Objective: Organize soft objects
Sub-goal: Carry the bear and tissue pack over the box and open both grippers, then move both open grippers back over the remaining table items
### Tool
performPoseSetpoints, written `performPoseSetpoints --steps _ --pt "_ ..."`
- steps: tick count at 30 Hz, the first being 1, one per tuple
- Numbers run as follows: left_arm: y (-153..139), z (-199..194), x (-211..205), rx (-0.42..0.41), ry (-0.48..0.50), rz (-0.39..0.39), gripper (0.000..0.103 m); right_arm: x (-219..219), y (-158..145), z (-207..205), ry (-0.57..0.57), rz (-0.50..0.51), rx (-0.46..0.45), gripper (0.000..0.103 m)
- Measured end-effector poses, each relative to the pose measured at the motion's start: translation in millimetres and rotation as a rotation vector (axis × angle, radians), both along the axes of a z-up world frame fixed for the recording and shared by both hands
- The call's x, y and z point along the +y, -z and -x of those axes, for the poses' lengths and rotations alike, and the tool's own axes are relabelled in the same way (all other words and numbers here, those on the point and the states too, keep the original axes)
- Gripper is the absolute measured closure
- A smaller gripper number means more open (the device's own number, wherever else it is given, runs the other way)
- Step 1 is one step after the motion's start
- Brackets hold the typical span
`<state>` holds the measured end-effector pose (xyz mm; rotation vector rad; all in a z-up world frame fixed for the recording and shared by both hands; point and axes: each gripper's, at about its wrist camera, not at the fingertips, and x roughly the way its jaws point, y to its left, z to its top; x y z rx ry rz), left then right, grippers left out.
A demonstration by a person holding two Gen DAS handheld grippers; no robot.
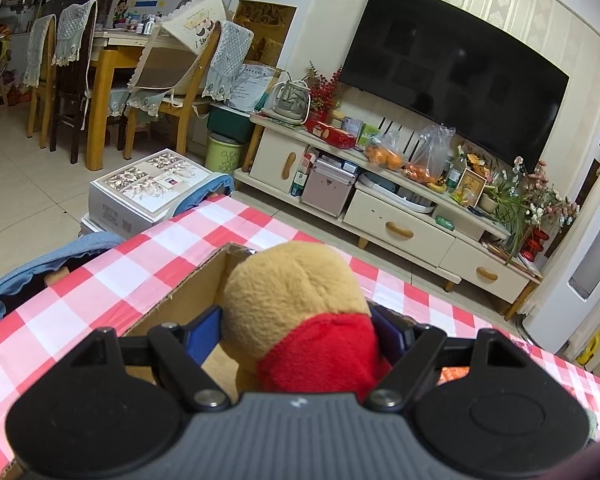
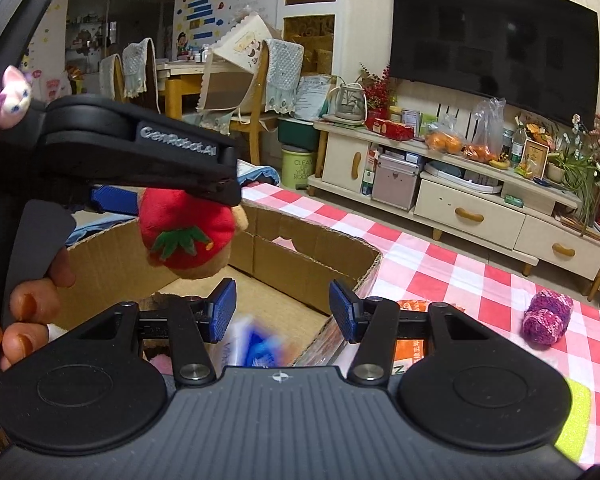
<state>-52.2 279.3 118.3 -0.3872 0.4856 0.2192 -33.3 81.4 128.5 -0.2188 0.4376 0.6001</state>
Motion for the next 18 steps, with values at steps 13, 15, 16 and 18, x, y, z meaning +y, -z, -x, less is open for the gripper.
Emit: performPoseSetpoints --steps 13,15,16,18 --pt "-6 1 -6 -0.012 -0.008 -0.041 0.006 -31 -9 21 0.056 -0.054 -0.027 0.003" --pt "-7 1 -6 -0.015 -0.006 -0.038 0.005 -38 -9 24 0.08 -0.075 -0.027 0.002" --pt "-7 2 -7 -0.017 -0.005 -0.037 0.005 -42 -10 26 0.09 -0.087 -0.025 0.002" --pt "-8 2 -8 -0.02 -0.002 -0.038 0.005 -48 -11 28 0.106 -0.113 -0.021 0.002"
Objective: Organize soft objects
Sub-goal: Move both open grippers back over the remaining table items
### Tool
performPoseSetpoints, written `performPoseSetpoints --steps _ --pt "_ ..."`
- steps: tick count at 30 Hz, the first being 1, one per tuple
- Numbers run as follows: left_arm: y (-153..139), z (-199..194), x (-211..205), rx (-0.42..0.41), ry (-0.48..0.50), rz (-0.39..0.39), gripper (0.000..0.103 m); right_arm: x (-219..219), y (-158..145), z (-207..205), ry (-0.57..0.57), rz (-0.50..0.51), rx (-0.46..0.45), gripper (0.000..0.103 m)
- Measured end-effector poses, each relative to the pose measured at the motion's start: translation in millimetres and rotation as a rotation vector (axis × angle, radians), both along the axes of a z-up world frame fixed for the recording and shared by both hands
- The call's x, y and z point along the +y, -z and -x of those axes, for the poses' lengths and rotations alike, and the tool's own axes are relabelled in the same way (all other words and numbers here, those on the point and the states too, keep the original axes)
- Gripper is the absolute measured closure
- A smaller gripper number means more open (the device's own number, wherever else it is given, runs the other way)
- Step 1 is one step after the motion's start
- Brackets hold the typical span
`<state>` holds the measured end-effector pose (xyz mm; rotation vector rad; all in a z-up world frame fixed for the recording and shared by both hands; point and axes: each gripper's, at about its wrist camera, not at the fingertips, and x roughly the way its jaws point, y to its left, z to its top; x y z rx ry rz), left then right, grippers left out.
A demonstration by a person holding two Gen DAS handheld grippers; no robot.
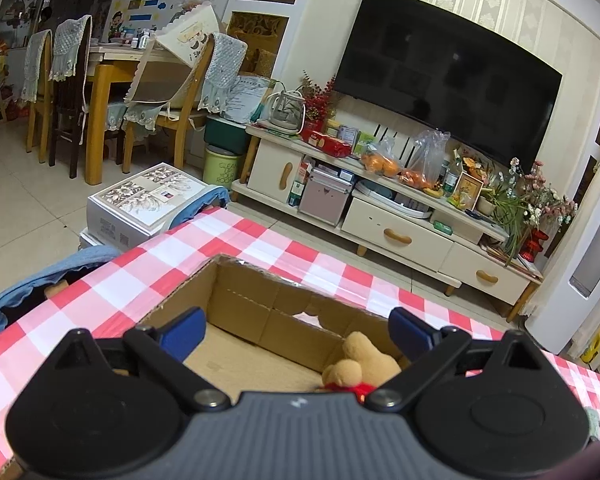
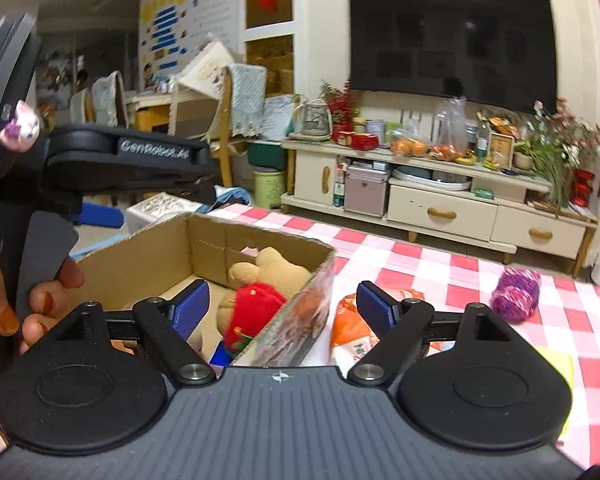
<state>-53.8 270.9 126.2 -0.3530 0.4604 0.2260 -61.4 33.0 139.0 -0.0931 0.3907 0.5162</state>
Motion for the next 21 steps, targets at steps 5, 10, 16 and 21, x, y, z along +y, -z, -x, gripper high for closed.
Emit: performPoseSetpoints --steps 5,10,16,21 --pt "-1 -1 -6 -0.002 0.012 -0.007 0.005 -9 0 4 0.034 -0.029 -0.016 0.002" --pt "-1 -1 -12 0.0 0.025 -0.017 0.005 -16 2 6 0.05 -0.037 -0.022 0.002" --pt "-2 0 -23 -0.008 0.042 -0.03 0.005 -21 7 9 0.064 -0.053 -0.006 0.002" --pt "0 -2 -30 -0.002 0.058 -0.04 0.005 -21 8 11 0.084 -0.038 -0.004 0.001"
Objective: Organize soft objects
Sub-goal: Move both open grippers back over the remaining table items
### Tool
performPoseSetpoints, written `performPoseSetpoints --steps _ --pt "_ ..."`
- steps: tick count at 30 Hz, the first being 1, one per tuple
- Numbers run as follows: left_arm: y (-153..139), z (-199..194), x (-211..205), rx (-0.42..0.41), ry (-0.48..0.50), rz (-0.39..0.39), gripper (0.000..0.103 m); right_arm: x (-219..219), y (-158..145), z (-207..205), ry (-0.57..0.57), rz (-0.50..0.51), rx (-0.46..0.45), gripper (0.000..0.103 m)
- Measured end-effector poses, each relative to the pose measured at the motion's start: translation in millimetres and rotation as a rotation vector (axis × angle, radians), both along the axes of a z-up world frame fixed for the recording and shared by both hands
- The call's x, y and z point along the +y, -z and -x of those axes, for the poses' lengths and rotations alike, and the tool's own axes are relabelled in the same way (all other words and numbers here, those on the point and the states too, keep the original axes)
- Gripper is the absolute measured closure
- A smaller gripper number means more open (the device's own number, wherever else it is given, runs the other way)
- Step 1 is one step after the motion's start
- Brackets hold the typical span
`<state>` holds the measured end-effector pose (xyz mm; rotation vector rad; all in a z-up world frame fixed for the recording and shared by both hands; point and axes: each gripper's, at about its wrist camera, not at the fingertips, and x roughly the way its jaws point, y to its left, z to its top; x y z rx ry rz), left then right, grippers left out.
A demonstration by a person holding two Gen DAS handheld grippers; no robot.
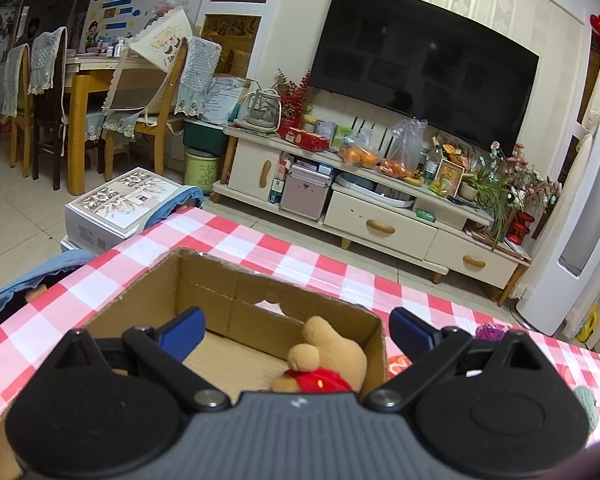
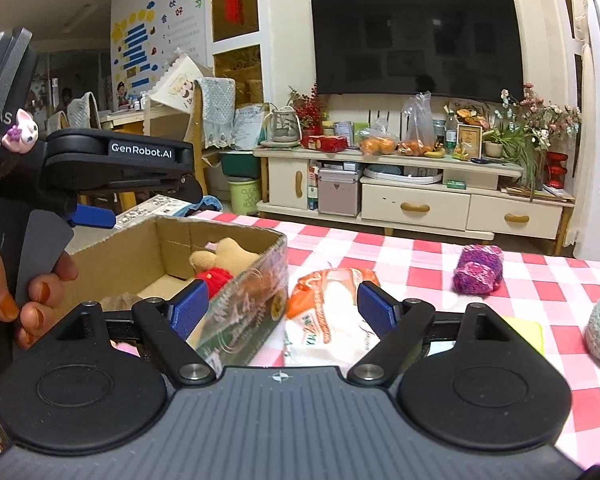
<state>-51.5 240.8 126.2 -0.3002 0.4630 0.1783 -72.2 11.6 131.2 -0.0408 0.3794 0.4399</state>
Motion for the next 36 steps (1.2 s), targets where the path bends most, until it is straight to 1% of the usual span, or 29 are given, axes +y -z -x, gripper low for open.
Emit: performPoseSetpoints --steps 5,9,30,36 --pt "1 -1 -11 0.002 0.021 -0.01 0.005 -4 2 -1 0.024 -0.011 0.013 0.0" --pt "0 -1 -20 -0.003 0.038 -0.021 0.001 -8 3 -3 0.044 -0.027 0.023 0.0" --pt "3 1 -70 -0.015 0.119 -0.104 0.001 -19 16 -4 0.168 -0.073 0.028 0.0" --pt "4 2 -80 -0.022 0.135 -0.125 0.001 -22 18 0 0.196 -0.069 0.028 0.0"
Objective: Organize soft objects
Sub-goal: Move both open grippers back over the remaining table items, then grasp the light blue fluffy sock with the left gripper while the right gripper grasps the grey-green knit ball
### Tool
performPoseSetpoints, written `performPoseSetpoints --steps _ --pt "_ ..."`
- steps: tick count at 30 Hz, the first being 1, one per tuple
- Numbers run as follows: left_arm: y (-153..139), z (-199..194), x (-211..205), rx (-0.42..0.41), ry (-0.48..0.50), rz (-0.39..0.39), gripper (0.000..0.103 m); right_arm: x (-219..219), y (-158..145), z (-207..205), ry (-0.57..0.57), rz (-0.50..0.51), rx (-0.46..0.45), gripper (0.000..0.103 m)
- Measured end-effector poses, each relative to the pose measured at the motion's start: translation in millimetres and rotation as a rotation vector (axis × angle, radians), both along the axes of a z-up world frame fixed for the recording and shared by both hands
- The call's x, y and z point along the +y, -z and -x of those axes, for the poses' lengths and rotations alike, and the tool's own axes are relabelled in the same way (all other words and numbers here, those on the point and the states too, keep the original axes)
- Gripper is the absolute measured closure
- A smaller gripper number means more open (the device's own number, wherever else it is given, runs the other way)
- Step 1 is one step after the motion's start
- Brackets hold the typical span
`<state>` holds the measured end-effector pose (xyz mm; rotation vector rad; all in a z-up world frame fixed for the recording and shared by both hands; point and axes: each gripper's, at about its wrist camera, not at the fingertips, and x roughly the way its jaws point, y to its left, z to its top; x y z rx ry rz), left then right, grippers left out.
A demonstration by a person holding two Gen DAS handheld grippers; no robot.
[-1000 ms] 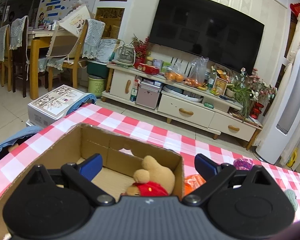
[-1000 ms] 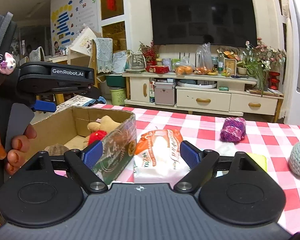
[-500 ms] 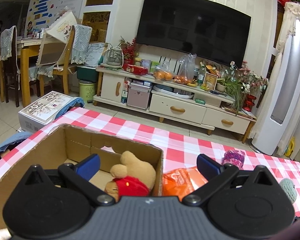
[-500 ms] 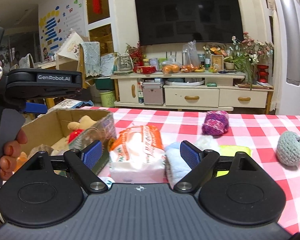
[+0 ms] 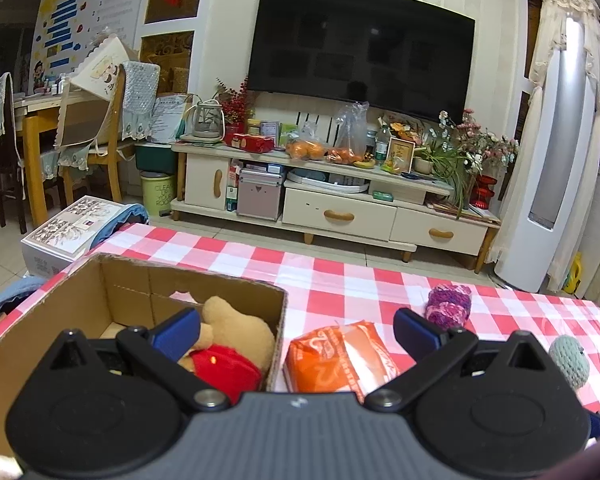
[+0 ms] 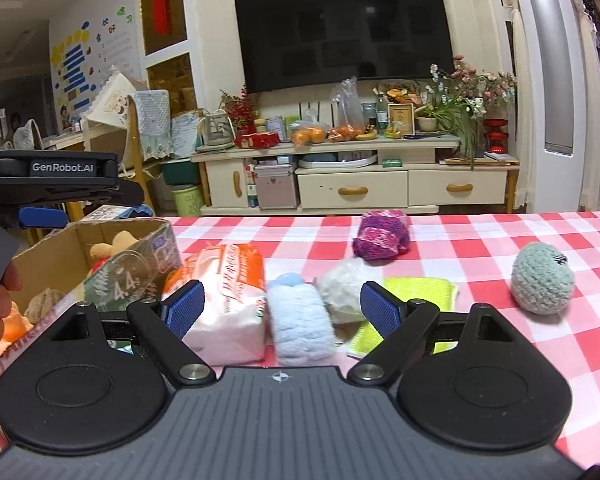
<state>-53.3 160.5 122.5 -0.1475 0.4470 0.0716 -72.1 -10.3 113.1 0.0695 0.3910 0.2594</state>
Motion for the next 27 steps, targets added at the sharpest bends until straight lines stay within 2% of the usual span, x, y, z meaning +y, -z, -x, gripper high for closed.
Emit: performPoseSetpoints --steps 18,27 --pt "11 0 -48 0.026 0.11 -0.101 0.001 -36 22 -13 0.153 0.031 0.085 0.0" --pt "24 7 -85 0.065 0.216 -0.141 0.001 -62 28 -23 0.249 0.026 0.111 0.0"
